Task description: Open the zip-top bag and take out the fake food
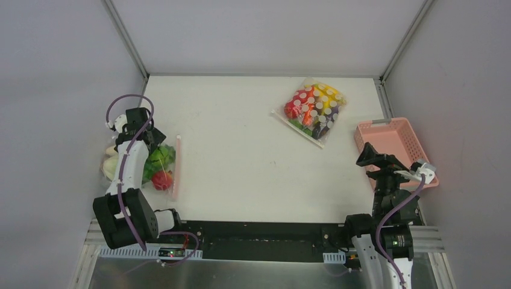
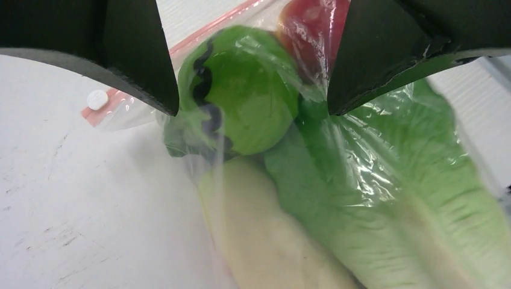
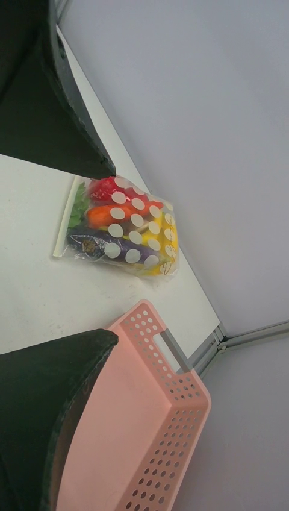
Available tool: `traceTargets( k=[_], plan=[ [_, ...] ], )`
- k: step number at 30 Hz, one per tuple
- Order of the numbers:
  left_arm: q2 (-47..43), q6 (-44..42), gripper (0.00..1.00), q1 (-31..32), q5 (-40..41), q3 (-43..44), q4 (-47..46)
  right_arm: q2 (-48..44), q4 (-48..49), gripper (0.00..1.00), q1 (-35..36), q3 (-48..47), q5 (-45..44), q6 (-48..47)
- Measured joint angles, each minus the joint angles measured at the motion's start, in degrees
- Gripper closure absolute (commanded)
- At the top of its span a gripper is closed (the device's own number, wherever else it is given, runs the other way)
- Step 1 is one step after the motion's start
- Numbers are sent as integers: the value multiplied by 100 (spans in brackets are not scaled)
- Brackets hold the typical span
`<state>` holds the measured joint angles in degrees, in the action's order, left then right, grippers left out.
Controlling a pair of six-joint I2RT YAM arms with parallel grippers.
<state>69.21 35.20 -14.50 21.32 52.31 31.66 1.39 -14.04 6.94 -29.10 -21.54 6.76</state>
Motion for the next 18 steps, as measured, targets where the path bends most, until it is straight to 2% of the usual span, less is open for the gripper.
traceTargets(
  k=[6, 11, 14, 18],
  plan=[
    [911, -48, 28, -122, -918, 83, -361, -2, 13, 0, 24, 63, 114, -13],
    [1445, -136, 32, -4, -1976, 354, -859, -2, 17, 0, 35, 83, 256, -24],
    [1589, -173, 34, 424, -2352, 402, -1071, -2, 17, 0, 39, 83, 393, -35],
    [1816, -197, 38, 1381, -2723, 610, -1185, 7, 17, 0, 44, 83, 656, -28]
  ],
)
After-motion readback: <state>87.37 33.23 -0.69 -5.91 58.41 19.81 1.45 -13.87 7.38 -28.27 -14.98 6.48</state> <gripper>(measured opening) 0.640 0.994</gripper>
